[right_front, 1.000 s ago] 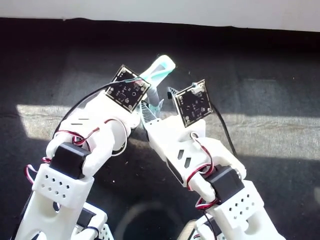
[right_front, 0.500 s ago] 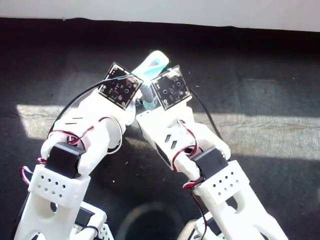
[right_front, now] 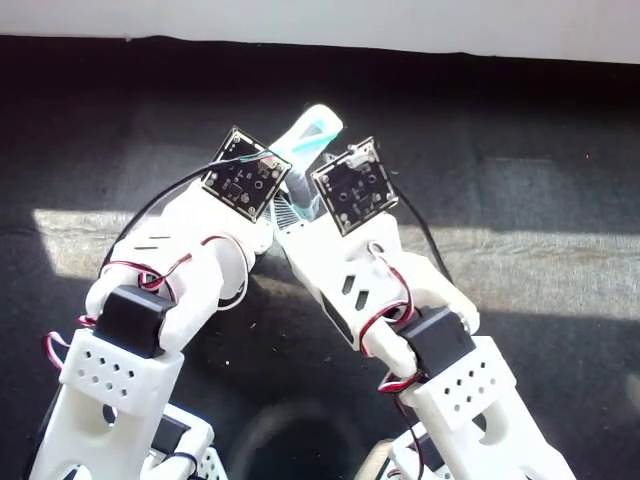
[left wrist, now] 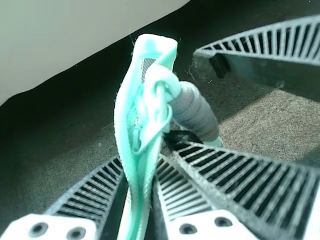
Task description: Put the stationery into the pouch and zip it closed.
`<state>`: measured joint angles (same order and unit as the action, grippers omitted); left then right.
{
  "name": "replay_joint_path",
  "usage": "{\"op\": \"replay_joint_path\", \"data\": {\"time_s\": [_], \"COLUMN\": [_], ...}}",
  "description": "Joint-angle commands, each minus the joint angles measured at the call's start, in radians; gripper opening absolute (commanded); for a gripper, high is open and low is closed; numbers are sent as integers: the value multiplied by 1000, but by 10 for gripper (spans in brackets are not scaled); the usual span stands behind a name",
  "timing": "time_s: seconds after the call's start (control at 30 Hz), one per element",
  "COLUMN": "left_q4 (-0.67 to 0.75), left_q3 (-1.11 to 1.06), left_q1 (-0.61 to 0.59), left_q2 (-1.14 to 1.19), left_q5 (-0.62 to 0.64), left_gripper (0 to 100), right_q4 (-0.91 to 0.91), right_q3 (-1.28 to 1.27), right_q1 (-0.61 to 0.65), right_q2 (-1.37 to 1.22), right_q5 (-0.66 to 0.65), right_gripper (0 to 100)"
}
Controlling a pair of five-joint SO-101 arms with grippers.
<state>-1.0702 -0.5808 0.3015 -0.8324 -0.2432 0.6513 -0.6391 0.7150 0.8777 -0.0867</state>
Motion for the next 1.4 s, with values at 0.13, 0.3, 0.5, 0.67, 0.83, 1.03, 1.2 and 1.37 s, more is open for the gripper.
{"op": "replay_joint_path", "data": {"time_s": [0.13, 0.3, 0.5, 0.67, 0.83, 1.03, 1.2, 1.37], "left_q4": [-12, -11, -12, -12, -18, -28, -34, -34], "left_q3": [-4, -4, -4, -4, -10, -76, -73, -73], "left_q1": [16, 16, 16, 13, 10, 15, -2, -77], "left_q2": [13, 13, 13, 13, 13, 5, 5, 4], "left_q5": [8, 8, 8, 8, 8, -91, -103, -103], "left_gripper": [12, 12, 12, 12, 13, 13, 10, 10], "right_q4": [-47, -42, -45, -45, -42, -41, -41, -41], "right_q3": [53, 45, 53, 50, 87, 180, 145, 117], "right_q1": [13, 13, 10, 4, -105, -189, -203, -263], "right_q2": [18, 18, 18, 22, 27, 19, 19, 16], "right_q5": [-6, -11, -12, -18, -124, -146, -244, -252], "right_gripper": [238, 224, 13, 7, 6, 6, 6, 6]}}
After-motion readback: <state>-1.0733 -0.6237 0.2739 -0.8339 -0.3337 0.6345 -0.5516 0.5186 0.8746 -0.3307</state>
